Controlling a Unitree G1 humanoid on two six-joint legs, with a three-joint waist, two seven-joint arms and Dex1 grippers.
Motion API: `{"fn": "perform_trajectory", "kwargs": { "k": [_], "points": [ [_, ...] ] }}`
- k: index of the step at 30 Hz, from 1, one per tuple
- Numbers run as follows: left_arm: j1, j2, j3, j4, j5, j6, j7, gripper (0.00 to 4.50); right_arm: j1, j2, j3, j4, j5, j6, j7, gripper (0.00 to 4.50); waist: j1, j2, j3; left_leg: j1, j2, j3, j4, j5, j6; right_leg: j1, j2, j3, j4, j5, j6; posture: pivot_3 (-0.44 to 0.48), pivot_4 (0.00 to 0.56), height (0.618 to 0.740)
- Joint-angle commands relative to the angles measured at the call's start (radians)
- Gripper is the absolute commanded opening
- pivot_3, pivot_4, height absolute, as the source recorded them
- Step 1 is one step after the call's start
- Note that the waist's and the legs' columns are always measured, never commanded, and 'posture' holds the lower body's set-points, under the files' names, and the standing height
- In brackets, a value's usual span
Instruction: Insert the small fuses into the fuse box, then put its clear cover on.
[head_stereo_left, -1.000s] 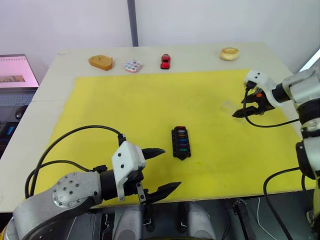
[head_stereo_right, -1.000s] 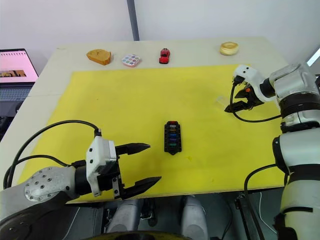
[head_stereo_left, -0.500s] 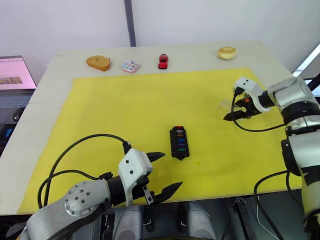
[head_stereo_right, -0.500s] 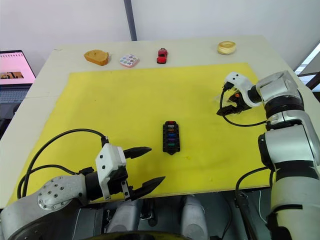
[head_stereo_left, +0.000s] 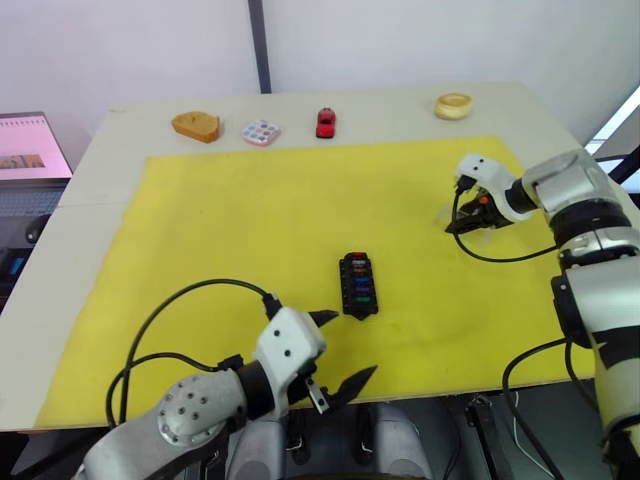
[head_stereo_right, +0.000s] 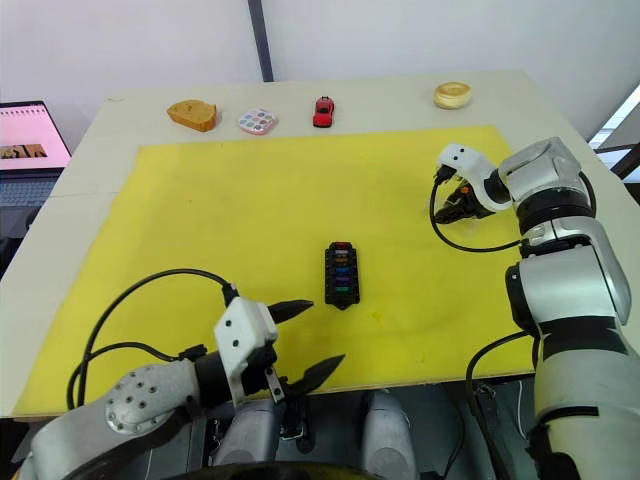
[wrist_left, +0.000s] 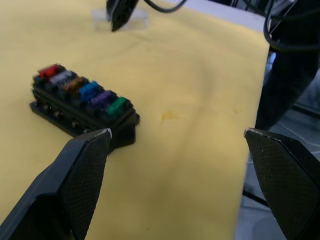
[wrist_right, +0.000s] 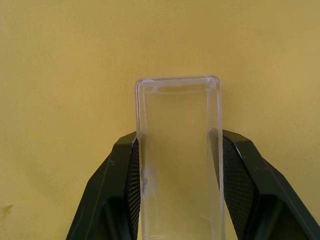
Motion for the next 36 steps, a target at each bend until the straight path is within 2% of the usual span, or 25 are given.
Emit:
{"fn": "perform_trajectory", "kwargs": {
  "k": [1,4,7,11,14,20,25,31,36],
  "points": [
    [0.003,-0.037,-0.044,-0.031,0.040,0.012,0.045,4.50,-0.067,0.003,-0.018,-0.019,-0.005,0.017,0.011,1.65,-0.001,0.000,0.000,0.000,0.000,0.000,0.000,0.000,0.000,0.000,0.000,0.000,0.000,0.000,0.000,0.000,0.150,0.740],
    [-0.013,-0.087,-0.067,-0.012,0.112,0.059,0.120,4.50,-0.101,-0.004,-0.017,-0.087,0.006,0.045,0.106,1.65,-0.001,0.001,0.000,0.000,0.000,0.000,0.000,0.000,0.000,-0.001,0.000,0.000,0.000,0.000,0.000,0.000,0.150,0.740],
    [-0.047,-0.199,-0.117,0.015,0.153,0.141,0.212,4.50,-0.091,-0.018,-0.033,-0.230,0.033,0.129,0.166,1.65,0.003,0.002,0.000,0.000,0.000,0.000,0.000,0.000,0.000,0.000,0.000,0.000,0.000,0.001,0.002,0.000,0.150,0.740],
    [-0.052,-0.303,-0.177,0.047,0.226,0.156,0.290,4.50,-0.003,-0.062,-0.052,-0.486,0.076,0.287,0.224,1.65,0.011,0.002,0.000,0.000,0.000,-0.002,0.002,0.000,0.001,0.001,-0.001,0.000,0.001,0.001,0.002,0.000,0.150,0.740],
    [-0.032,-0.331,-0.244,0.084,0.310,0.123,0.334,4.50,0.061,-0.090,-0.067,-0.624,0.108,0.364,0.228,1.65,0.014,0.002,0.000,-0.001,0.000,-0.003,0.004,-0.001,0.002,0.001,-0.002,-0.001,0.000,0.001,0.001,0.000,0.150,0.740],
    [0.005,-0.373,-0.289,0.149,0.418,0.098,0.382,4.50,0.147,-0.105,-0.068,-0.744,0.156,0.429,0.218,1.65,0.009,0.002,0.000,-0.001,0.000,-0.003,0.004,-0.001,0.003,0.000,-0.002,-0.001,0.001,0.000,0.000,0.000,0.150,0.740],
    [0.015,-0.428,-0.296,0.226,0.433,0.043,0.354,4.50,0.158,-0.099,-0.067,-0.772,0.184,0.460,0.188,1.65,0.009,0.002,0.000,-0.002,0.000,-0.003,0.004,-0.002,0.003,-0.001,-0.003,-0.001,0.001,0.000,-0.001,0.000,0.150,0.740],
    [-0.034,-0.494,-0.308,0.328,0.461,-0.008,0.319,4.50,0.183,-0.106,-0.064,-0.829,0.219,0.505,0.170,1.65,0.009,0.002,0.000,-0.003,0.000,-0.003,0.005,-0.002,0.003,-0.002,-0.003,-0.001,0.001,0.000,-0.001,0.000,0.150,0.740],
    [-0.061,-0.571,-0.289,0.416,0.509,0.033,0.367,4.50,0.209,-0.125,-0.074,-0.877,0.251,0.547,0.146,1.65,0.013,0.001,0.000,-0.003,0.000,-0.003,0.006,-0.002,0.004,-0.002,-0.003,-0.002,0.002,0.000,-0.001,0.000,0.150,0.740]
  ]
}}
